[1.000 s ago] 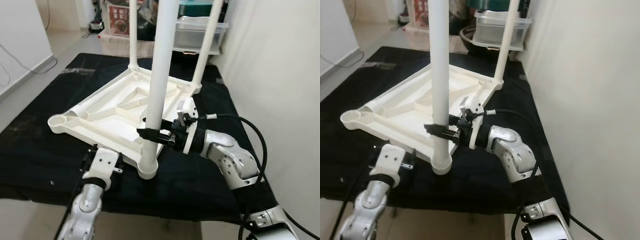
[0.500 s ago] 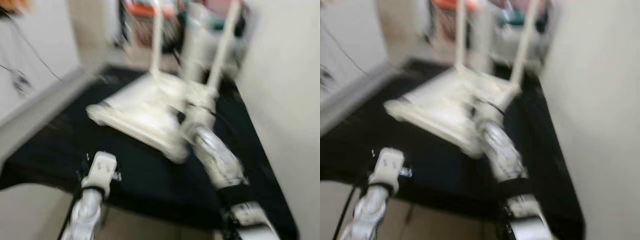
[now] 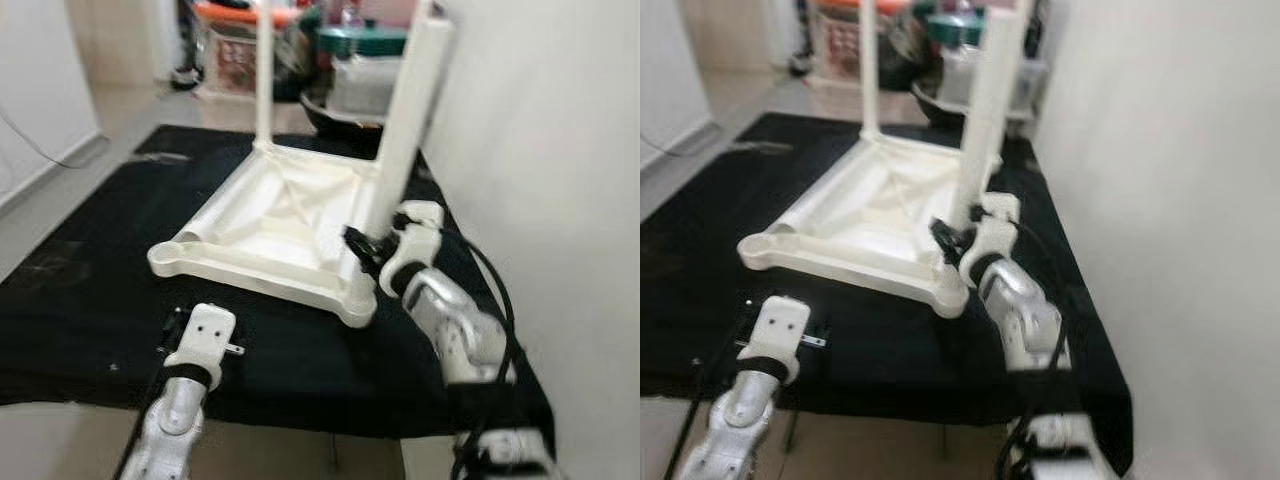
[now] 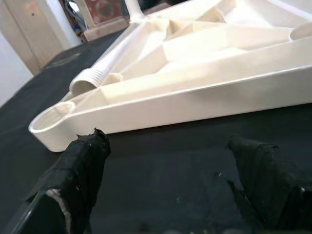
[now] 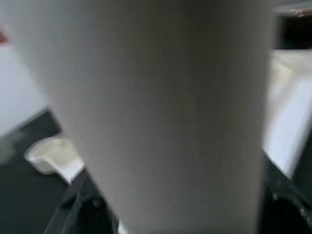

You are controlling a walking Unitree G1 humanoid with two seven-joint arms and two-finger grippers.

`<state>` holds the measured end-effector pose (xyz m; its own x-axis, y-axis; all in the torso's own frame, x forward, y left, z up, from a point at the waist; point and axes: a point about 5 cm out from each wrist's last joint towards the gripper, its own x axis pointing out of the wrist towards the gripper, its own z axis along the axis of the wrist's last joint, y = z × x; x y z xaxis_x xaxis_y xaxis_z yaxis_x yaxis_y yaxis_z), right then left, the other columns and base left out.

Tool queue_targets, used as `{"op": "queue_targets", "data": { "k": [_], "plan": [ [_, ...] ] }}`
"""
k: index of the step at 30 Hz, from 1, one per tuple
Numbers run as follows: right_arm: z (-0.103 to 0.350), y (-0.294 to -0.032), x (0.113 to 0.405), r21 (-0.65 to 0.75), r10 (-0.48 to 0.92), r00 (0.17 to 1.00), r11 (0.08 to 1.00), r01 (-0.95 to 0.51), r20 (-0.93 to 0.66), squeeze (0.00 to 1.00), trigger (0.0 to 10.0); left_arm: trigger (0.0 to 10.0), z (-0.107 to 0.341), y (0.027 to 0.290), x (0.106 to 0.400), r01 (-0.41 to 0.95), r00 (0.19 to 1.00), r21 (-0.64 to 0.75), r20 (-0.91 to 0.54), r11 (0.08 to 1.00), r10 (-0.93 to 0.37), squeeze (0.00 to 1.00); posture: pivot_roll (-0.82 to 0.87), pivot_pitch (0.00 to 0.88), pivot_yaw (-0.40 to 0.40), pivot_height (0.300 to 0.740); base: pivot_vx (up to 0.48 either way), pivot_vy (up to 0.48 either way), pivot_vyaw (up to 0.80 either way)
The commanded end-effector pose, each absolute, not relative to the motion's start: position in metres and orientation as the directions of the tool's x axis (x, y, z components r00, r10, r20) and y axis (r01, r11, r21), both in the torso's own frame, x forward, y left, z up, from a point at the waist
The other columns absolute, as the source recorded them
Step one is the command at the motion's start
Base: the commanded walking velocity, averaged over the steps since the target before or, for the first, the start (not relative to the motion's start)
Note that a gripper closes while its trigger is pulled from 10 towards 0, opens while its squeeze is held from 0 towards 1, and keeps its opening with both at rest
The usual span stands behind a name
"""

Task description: Building children table

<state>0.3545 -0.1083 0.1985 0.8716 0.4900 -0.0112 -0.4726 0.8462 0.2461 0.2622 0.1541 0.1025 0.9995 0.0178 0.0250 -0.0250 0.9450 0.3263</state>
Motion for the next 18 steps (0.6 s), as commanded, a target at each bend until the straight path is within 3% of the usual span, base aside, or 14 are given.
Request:
{"op": "queue_targets", "data": {
  "k": [1,2,3,4,6,8,9,10,11,12,15,16,17,18],
  "plan": [
    [0.206,-0.097,0.356,0.257,0.593,0.805,0.772,-0.581,0.037,0.0,10.0,10.0,0.101,0.156,0.261,-0.028,1.0,0.33,0.019,0.943,0.023,0.0,0.05,0.0,-0.094,0.74,0.0,0.0,0.0],
    [0.206,-0.097,0.356,0.257,0.593,0.805,0.772,-0.581,0.037,0.0,10.0,10.0,0.101,0.156,0.261,-0.028,1.0,0.33,0.019,0.943,0.023,0.0,0.05,0.0,-0.094,0.74,0.0,0.0,0.0],
    [0.217,-0.091,0.355,0.137,0.737,0.667,0.653,-0.745,0.114,0.0,10.0,10.0,0.101,0.157,0.263,-0.031,0.999,0.33,0.021,0.943,0.025,0.0,0.05,0.0,-0.089,0.74,0.0,0.0,0.0],
    [0.217,-0.091,0.355,0.137,0.737,0.667,0.653,-0.745,0.114,0.0,10.0,10.0,0.101,0.157,0.263,-0.031,0.999,0.33,0.021,0.943,0.025,0.0,0.05,0.0,-0.089,0.74,0.0,0.0,0.0],
    [0.218,-0.081,0.344,0.066,0.876,0.468,0.463,-0.884,0.115,0.0,10.0,10.0,0.101,0.156,0.264,-0.028,1.0,0.331,0.023,0.943,0.022,0.0,0.06,0.0,-0.093,0.74,0.0,0.0,0.0],
    [0.214,-0.077,0.336,0.052,0.922,0.374,0.371,-0.927,0.099,0.0,10.0,10.0,0.101,0.155,0.264,-0.027,1.0,0.332,0.024,0.943,0.02,0.0,0.06,0.0,-0.093,0.74,0.0,0.0,0.0],
    [0.214,-0.077,0.336,0.052,0.922,0.374,0.371,-0.927,0.099,0.0,10.0,10.0,0.101,0.155,0.264,-0.027,1.0,0.332,0.024,0.943,0.02,0.0,0.06,0.0,-0.093,0.74,0.0,0.0,0.0],
    [0.206,-0.074,0.323,0.049,0.964,0.255,0.252,-0.967,0.081,0.0,4.5,10.0,0.101,0.156,0.264,-0.029,0.999,0.332,0.025,0.943,0.022,0.0,0.06,0.0,-0.1,0.74,0.0,0.0,0.0],
    [0.197,-0.072,0.312,0.059,0.983,0.174,0.171,-0.984,0.057,0.0,1.9,10.0,0.101,0.156,0.264,-0.031,0.999,0.332,0.026,0.943,0.023,0.0,0.06,0.0,-0.099,0.74,0.0,0.0,0.0],
    [0.187,-0.073,0.303,0.065,0.991,0.131,0.129,-0.99,0.032,0.0,0.5,10.0,0.101,0.156,0.263,-0.032,0.999,0.332,0.026,0.943,0.025,0.0,0.06,0.0,-0.097,0.74,0.0,0.0,0.0],
    [0.18,-0.073,0.298,0.071,0.994,0.108,0.107,-0.992,0.019,0.0,0.0,10.0,0.101,0.157,0.263,-0.032,0.999,0.332,0.025,0.943,0.025,0.0,0.06,0.0,-0.092,0.74,0.0,0.0,0.0],
    [0.175,-0.074,0.302,0.1,0.983,0.183,0.18,-0.978,0.02,0.0,0.0,10.0,0.1,0.156,0.262,-0.03,0.999,0.332,0.022,0.943,0.024,0.0,0.05,0.0,-0.087,0.74,0.0,0.0,0.0],
    [0.175,-0.074,0.302,0.1,0.983,0.183,0.18,-0.978,0.02,0.0,0.0,10.0,0.1,0.156,0.262,-0.03,0.999,0.332,0.022,0.943,0.024,0.0,0.05,0.0,-0.087,0.74,0.0,0.0,0.0],
    [0.169,-0.076,0.316,0.095,0.925,0.381,0.38,-0.92,-0.014,0.0,0.0,10.0,0.1,0.155,0.261,-0.026,1.0,0.331,0.019,0.943,0.021,0.0,0.05,0.0,-0.086,0.74,0.0,0.0,0.0]
  ]
}}
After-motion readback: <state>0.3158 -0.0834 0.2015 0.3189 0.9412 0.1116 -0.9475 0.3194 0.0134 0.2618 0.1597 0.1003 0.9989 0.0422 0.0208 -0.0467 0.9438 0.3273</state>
